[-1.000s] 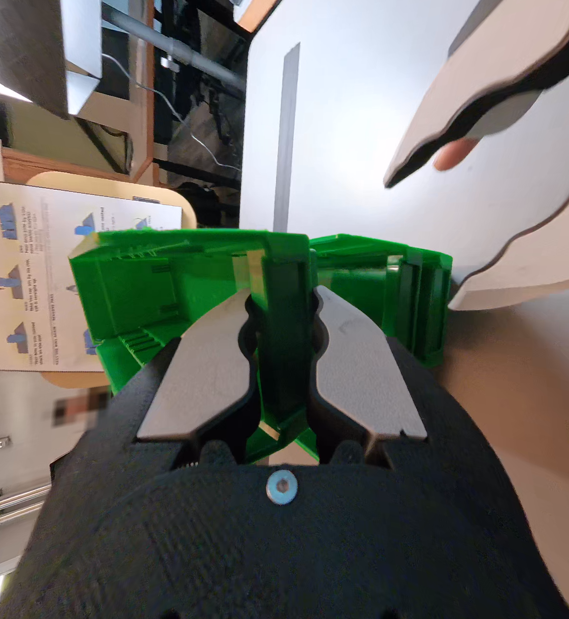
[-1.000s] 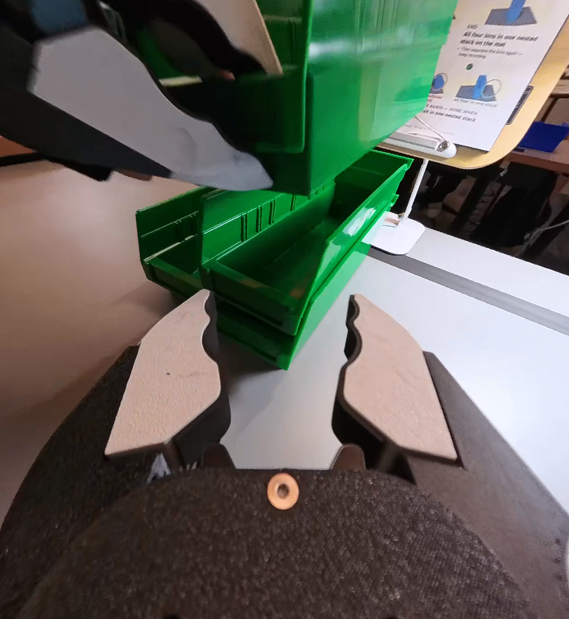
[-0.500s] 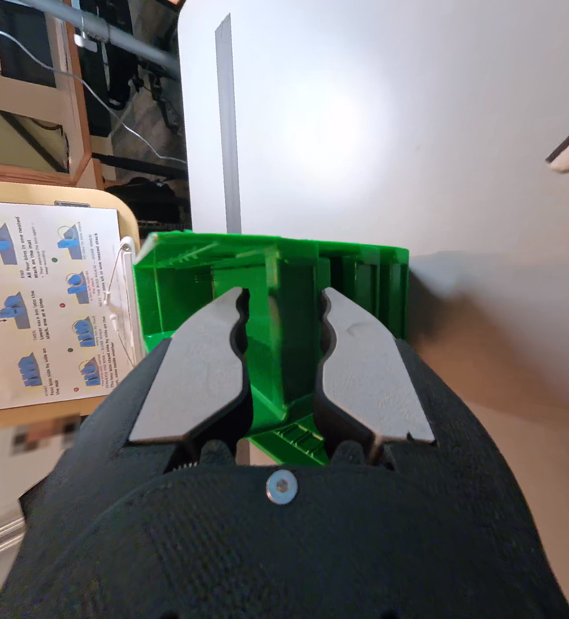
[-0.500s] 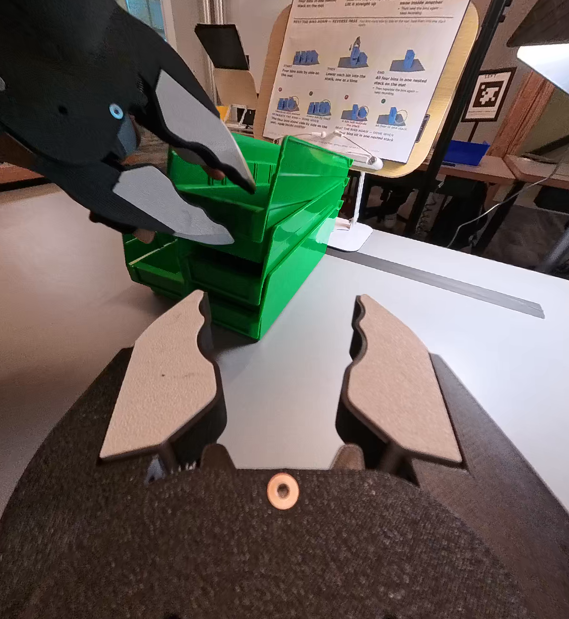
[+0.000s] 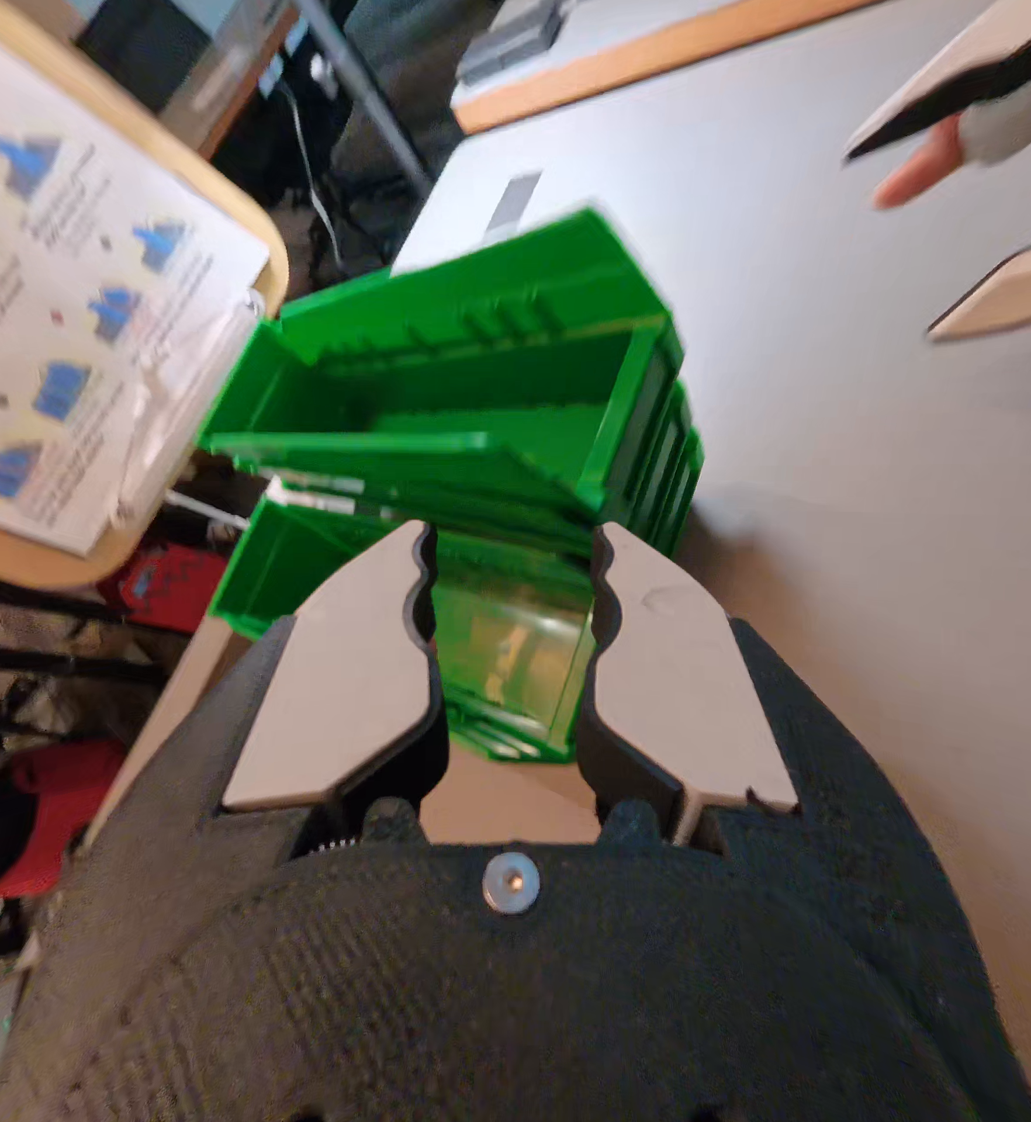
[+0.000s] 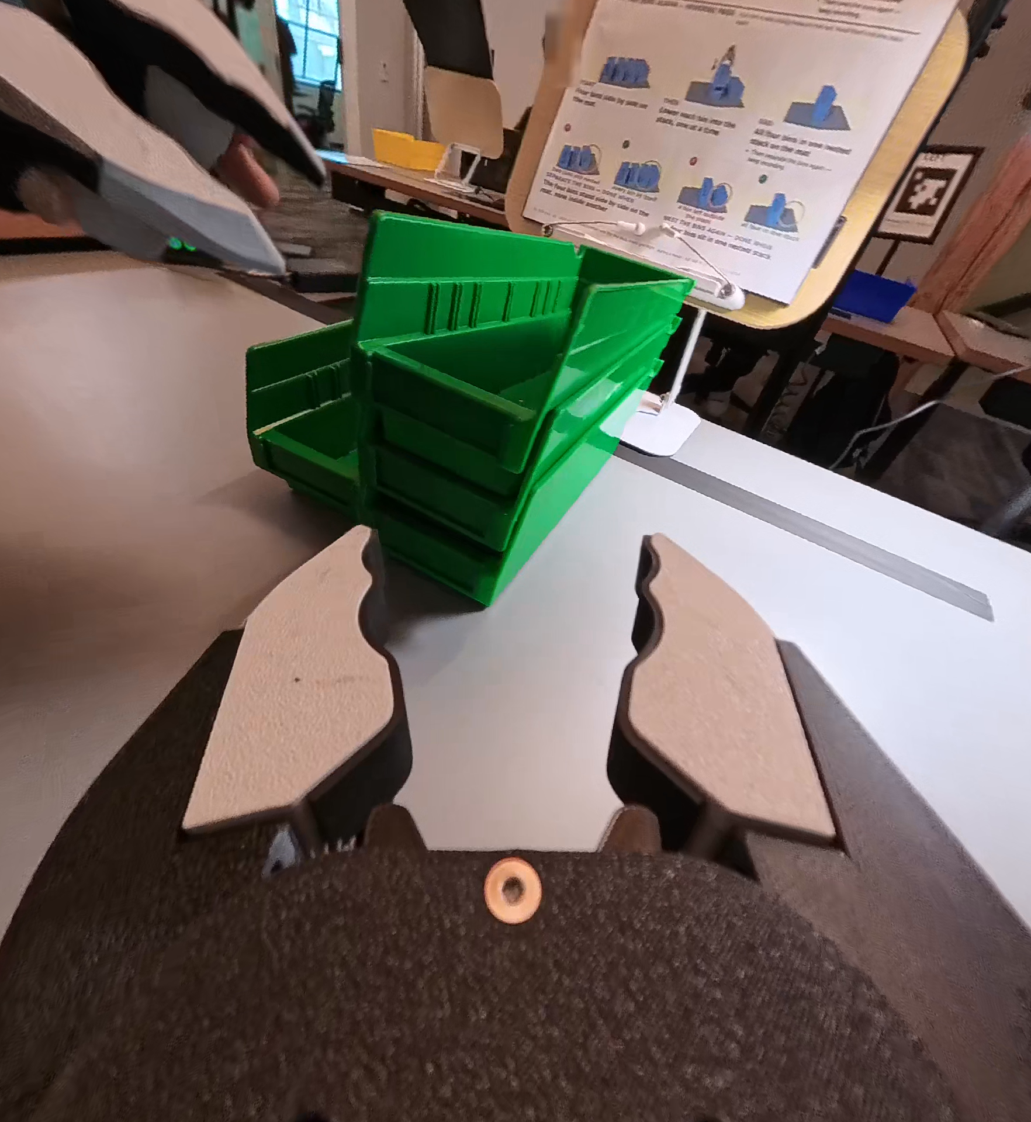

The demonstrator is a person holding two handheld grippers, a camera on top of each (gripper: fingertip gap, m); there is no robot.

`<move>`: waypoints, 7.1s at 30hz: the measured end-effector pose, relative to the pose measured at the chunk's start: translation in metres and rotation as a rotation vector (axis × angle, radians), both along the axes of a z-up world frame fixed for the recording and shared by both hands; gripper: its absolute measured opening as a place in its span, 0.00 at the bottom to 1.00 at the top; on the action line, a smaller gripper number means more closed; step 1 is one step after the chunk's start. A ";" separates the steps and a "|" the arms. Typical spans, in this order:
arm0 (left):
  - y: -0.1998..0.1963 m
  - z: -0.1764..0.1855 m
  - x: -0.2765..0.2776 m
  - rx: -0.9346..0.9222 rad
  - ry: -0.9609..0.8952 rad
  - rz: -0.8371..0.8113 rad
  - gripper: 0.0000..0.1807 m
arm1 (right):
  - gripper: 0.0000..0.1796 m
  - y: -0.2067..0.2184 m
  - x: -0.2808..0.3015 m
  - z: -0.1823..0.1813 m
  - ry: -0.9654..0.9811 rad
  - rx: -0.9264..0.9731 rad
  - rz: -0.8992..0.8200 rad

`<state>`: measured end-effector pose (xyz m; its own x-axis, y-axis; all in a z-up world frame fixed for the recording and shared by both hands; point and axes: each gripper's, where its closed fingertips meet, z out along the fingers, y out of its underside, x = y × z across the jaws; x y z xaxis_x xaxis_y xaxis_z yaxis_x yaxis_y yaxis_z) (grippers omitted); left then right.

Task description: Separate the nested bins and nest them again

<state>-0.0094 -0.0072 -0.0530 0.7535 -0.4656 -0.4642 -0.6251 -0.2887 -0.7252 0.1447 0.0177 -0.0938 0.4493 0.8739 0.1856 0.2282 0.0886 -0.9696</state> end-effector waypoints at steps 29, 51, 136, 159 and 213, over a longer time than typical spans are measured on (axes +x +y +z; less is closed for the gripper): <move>0.011 -0.157 -0.083 -0.245 0.497 0.167 0.16 | 0.47 -0.014 -0.001 -0.002 0.001 -0.001 0.003; 0.009 0.078 0.003 -0.037 0.600 0.118 0.16 | 0.48 0.003 0.060 -0.010 0.045 -0.059 -0.116; -0.093 -0.008 -0.162 0.517 -0.688 0.327 0.31 | 0.44 0.079 0.034 0.028 0.292 -0.027 0.107; -0.172 -0.031 -0.180 0.623 -0.650 0.384 0.32 | 0.41 0.079 0.126 0.003 0.477 -0.042 0.123; -0.176 -0.033 -0.175 0.622 -0.617 0.347 0.35 | 0.45 0.063 0.109 0.005 0.344 0.049 0.002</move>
